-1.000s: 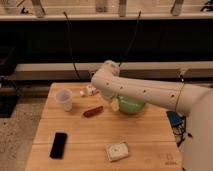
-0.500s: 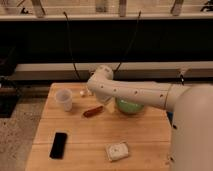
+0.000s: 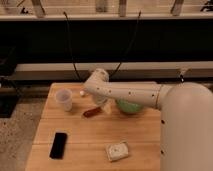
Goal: Place the pepper on the white sponge
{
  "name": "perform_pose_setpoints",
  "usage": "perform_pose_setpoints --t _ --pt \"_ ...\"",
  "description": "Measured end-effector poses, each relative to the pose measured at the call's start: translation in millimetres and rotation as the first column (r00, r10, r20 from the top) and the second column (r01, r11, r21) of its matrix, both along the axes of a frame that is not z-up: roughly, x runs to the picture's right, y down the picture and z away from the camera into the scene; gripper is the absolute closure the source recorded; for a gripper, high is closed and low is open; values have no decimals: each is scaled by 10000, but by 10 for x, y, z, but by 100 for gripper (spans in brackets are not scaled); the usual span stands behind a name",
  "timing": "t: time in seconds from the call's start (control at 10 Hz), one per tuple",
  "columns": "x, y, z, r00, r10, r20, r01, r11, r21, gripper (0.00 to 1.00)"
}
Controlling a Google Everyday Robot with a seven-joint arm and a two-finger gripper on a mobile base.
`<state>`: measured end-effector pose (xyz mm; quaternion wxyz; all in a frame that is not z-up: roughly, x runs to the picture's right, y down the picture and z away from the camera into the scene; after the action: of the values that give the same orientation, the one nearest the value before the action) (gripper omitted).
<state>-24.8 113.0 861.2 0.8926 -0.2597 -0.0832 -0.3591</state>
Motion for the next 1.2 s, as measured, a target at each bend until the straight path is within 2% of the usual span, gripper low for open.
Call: perform_pose_setpoints --t 0.7,1.2 --pt "-202 121 261 9969 -733 272 743 9965 -383 20" --pt "-278 190 375 9948 -943 392 966 9933 -628 20"
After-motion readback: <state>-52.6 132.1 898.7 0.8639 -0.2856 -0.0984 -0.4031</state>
